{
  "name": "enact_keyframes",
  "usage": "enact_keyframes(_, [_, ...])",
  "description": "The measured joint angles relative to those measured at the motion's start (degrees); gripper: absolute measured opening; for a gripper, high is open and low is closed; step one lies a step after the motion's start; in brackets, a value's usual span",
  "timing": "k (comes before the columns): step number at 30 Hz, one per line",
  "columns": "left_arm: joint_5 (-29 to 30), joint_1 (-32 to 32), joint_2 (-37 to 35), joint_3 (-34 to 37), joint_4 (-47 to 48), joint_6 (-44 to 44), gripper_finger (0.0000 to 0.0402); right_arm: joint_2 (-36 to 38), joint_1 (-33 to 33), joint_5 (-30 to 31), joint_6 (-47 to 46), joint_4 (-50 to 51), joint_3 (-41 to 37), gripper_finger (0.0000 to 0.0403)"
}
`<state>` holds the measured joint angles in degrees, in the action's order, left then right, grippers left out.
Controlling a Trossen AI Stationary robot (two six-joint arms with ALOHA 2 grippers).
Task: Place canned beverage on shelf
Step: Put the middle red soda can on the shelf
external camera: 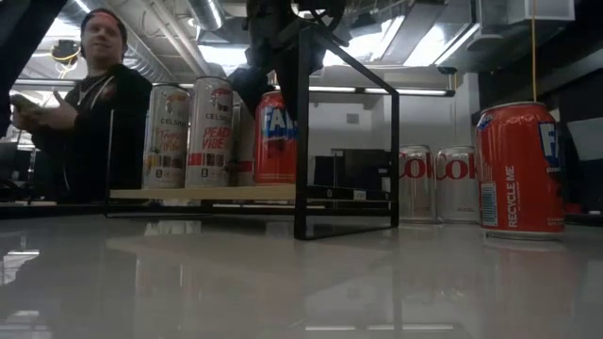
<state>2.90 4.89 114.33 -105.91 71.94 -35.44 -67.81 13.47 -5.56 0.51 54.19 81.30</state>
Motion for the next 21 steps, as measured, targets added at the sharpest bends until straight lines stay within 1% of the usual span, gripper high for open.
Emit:
enact_keyframes(10, [0.2, 0.1, -1.8, 0.2, -0.3, -0.4, 0.0336, 0.0, 0.0, 0.0, 0.0, 0.0, 0.0, 0.0379])
enact_keyframes(21, [0.2, 0.1, -2.1, 0.2, -0.1, 0.0, 0.0336, 0.0, 0.0, 0.0, 0.0, 0.0, 0.0, 0.0379])
